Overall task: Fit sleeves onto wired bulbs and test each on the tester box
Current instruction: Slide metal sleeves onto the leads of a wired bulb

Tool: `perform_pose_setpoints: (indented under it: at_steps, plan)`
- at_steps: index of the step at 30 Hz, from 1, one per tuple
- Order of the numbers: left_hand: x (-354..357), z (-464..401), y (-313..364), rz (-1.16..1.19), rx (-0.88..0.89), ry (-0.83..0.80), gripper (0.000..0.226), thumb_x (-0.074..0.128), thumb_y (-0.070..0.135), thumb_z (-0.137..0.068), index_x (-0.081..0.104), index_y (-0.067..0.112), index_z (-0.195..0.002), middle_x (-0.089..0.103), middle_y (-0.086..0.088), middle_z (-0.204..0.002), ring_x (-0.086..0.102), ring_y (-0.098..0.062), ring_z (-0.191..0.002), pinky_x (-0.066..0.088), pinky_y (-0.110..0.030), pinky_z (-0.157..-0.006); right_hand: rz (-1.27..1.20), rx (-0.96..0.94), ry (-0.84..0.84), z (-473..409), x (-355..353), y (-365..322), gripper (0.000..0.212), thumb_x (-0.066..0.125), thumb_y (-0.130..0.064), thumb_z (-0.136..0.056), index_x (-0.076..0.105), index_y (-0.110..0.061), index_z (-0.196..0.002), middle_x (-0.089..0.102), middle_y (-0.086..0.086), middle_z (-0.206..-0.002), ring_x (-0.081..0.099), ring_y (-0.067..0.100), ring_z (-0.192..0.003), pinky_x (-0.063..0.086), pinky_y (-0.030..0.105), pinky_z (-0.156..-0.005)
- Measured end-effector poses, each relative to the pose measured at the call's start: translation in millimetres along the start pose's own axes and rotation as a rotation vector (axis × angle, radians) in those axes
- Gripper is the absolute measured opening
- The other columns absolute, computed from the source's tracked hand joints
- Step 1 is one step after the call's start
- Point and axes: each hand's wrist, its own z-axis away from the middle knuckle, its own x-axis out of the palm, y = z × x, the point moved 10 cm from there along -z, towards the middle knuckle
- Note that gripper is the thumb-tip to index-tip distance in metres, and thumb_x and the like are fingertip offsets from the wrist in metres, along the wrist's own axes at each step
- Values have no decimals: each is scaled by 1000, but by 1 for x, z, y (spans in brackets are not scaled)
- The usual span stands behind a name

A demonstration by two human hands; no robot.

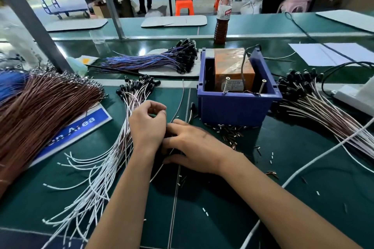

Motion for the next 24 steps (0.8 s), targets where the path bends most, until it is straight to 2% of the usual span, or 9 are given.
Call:
perform_pose_setpoints:
  at_steps: [2, 6, 9, 13, 15, 18, 20, 22, 24]
  plan:
    - [-3, 0, 0, 25, -12, 25, 20, 69, 4, -85, 71, 23, -78, 68, 11, -75, 60, 3, -68, 46, -18, -70, 43, 0, -5, -3, 2, -2, 22, 75, -29, -94, 75, -15, -111, 59, 5, -123, 46, 25, -117, 46, 45, -95]
    - [-13, 1, 2, 74, 5, 111, 17, 69, 5, -86, 72, 21, -80, 68, 11, -76, 60, 5, -66, 44, -9, -66, 231, 11, 1, -6, 11, -4, 30, 61, -42, -101, 67, -17, -117, 56, 1, -123, 41, 23, -121, 39, 41, -100]
    - [-13, 0, 9, 77, 35, 127, 14, 68, 6, -86, 73, 19, -82, 68, 8, -77, 59, 0, -66, 53, -24, -73, 315, 8, 33, -8, 14, -5, 31, 49, -41, -107, 62, -15, -117, 56, 2, -121, 42, 24, -119, 38, 41, -97]
    - [-33, 5, 31, 95, 186, 253, 14, 65, 8, -84, 72, 20, -83, 67, 11, -74, 57, -3, -63, 49, -22, -66, 243, 21, 82, -16, 5, 1, 23, 50, -30, -109, 59, -8, -109, 64, 11, -106, 58, 33, -99, 46, 47, -85]
    - [-43, 10, 41, 121, 246, 307, 11, 64, 9, -83, 71, 18, -84, 67, 9, -75, 58, -5, -64, 48, -22, -65, 167, 70, 92, -22, -1, 8, 23, 52, -28, -109, 53, -6, -107, 65, 14, -95, 62, 39, -85, 44, 48, -69]
    - [-52, 17, 48, 148, 285, 355, 10, 63, 8, -83, 71, 13, -86, 68, 2, -79, 59, -10, -67, 49, -27, -66, 143, 118, 114, -27, -9, 12, 23, 53, -27, -108, 45, -5, -110, 47, 5, -66, 52, 39, -61, 28, 39, -56]
    - [-60, 25, 52, 169, 311, 409, 10, 63, 6, -83, 70, 12, -86, 68, 1, -81, 59, -10, -70, 49, -27, -65, 133, 136, 127, -31, -13, 12, 21, 53, -24, -108, 44, -5, -109, 32, -4, -61, 37, 31, -51, 18, 38, -51]
    - [-74, 42, 58, 179, 391, 526, 10, 62, 2, -83, 67, 9, -85, 65, -2, -82, 55, -6, -70, 45, -24, -63, 108, 179, 169, -36, -19, 12, 17, 51, -22, -108, 46, -6, -106, 31, -3, -60, 32, 29, -49, 14, 36, -47]
    - [-86, 64, 67, 170, 513, 665, 8, 60, -4, -81, 63, 4, -84, 58, -7, -80, 47, -8, -68, 37, -21, -62, 84, 239, 202, -44, -28, 11, 20, 47, -28, -109, 48, -10, -100, 44, 6, -66, 41, 36, -58, 21, 39, -51]
